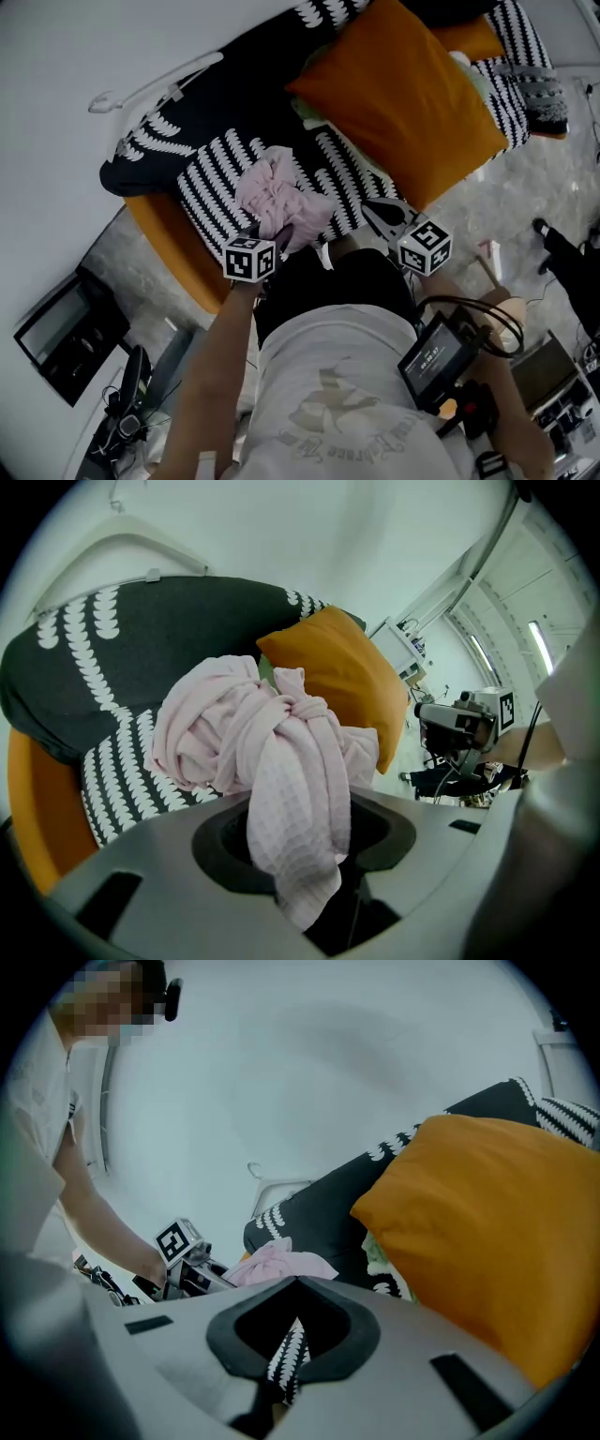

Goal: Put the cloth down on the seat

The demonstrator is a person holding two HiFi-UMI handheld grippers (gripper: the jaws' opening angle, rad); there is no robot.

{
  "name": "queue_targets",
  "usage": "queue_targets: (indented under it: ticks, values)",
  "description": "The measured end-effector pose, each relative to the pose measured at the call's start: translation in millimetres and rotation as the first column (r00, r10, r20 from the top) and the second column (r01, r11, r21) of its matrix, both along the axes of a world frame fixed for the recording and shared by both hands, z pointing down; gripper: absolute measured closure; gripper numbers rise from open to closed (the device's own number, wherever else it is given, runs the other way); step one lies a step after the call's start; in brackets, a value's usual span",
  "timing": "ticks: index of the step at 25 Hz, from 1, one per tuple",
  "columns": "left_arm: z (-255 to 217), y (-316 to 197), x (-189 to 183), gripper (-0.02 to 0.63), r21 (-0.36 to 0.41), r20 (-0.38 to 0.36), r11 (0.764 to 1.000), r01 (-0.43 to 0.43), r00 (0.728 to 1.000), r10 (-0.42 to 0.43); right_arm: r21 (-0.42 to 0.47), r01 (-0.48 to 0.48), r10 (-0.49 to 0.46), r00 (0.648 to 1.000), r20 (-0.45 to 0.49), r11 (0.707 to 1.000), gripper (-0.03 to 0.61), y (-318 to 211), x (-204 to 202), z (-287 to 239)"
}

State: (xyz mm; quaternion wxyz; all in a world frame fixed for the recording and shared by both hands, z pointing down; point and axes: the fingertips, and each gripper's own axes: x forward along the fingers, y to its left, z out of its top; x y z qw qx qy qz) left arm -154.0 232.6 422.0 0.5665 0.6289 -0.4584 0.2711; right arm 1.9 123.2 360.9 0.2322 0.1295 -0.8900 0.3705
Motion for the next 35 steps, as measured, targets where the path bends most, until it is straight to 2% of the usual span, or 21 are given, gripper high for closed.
queue_targets:
  ticks: [6,17,26,35]
  values:
    - [25.0,-0.7,-8.8,0.419,-0.008,0.011,1.0,-0.014,1.0,0.014,-0.021,0.006,-0.006,1.0,-0.02,1.0,0.563,6.2,-2.9,18.7]
    - [65.6,-31.4,16.6,0.419,-0.012,-0.009,0.999,-0.039,0.999,0.039,-0.044,-0.036,0.034,0.998,-0.053,0.998,0.563,-8.3,22.4,48.7]
    - [91.8,-51.6,50.7,0.417,-0.034,-0.008,0.99,-0.137,0.991,0.137,-0.08,-0.076,0.072,0.996,-0.051,0.994,0.563,-12.3,42.5,63.7]
    - [122.0,-75.8,57.3,0.417,-0.037,0.042,0.974,-0.222,0.974,0.223,-0.104,-0.145,0.141,0.989,-0.04,0.984,0.563,-13.8,63.7,81.9]
